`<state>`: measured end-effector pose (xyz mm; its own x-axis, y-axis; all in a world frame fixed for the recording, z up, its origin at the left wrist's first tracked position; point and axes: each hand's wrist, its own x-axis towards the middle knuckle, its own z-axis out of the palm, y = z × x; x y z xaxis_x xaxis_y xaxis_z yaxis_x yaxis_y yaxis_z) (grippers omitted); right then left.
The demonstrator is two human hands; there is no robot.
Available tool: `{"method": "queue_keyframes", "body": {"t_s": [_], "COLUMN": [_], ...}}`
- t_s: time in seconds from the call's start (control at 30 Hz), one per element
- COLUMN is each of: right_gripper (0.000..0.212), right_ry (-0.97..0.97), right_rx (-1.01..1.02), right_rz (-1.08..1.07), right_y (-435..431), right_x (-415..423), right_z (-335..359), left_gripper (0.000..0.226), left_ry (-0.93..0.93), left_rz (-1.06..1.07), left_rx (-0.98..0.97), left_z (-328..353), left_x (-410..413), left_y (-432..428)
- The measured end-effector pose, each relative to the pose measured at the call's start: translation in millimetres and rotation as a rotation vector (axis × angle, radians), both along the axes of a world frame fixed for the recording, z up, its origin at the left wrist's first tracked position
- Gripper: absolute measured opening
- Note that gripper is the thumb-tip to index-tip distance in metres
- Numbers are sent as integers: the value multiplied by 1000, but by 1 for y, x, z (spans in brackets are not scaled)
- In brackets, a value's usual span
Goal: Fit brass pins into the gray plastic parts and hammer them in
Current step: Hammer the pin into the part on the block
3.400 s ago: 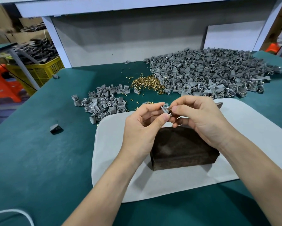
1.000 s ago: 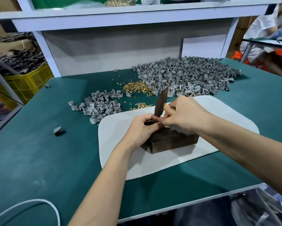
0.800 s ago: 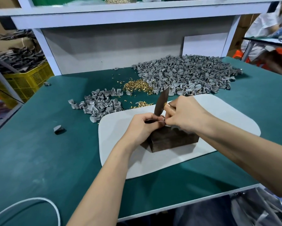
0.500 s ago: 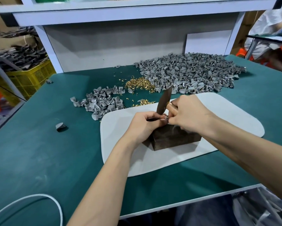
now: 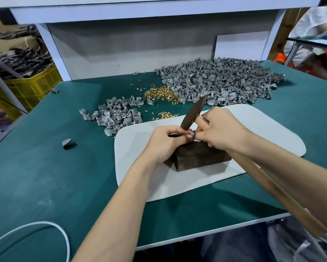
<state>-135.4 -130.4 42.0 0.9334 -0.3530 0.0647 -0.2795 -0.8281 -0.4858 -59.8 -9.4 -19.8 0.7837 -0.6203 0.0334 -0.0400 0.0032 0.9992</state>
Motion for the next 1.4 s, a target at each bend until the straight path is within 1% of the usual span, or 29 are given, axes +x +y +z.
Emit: {"method": "queue_keyframes", "body": {"t_s": [0.1,0.2,0.5,0.6,0.7,0.83,0.87,0.93,1.0,1.1,1.17,1.2,1.3,1.4], "right_gripper": [16,19,22,24,15,19,21,14,20,19,29,32,32,38], "right_ry": [-20,-14,138,143,133,111,115,121,126,113,88,71,62,90], "right_rx": [-2,-9,78,73,52,4,27,112,206,440,525,532,497,332], "right_rz": [11,17,34,50,57,76,74,62,64,40,-4,-17,-14,41], "right_y": [1,4,-2,0,5,5,3,0,-4,-12,-17,-18,-21,-21], "right_x": [0,2,11,11,10,11,11,9,4,-2,-2,-2,-5,-14], "right_z": [0,2,9,12,14,13,11,10,11,11,9,10,13,20], "left_gripper": [19,19,10,9,9,9,9,11,13,16,16,15,12,17], "left_ry": [3,16,38,46,44,46,47,45,37,15,-1,-9,-38,-91], "left_rz": [-3,6,1,-2,1,-3,-4,-8,-7,-6,-7,-8,-7,-18], "left_rx": [-7,-18,-16,-22,-12,-8,-9,-14,-11,7,11,18,36,27], "left_z": [0,-1,-2,-2,-2,-3,-3,-3,-2,-1,-1,-1,-1,-2], "left_x": [0,0,2,1,2,3,3,3,3,2,3,3,3,2], "left_y": [0,0,-1,-1,0,0,-1,0,0,0,0,-1,-1,-1]}}
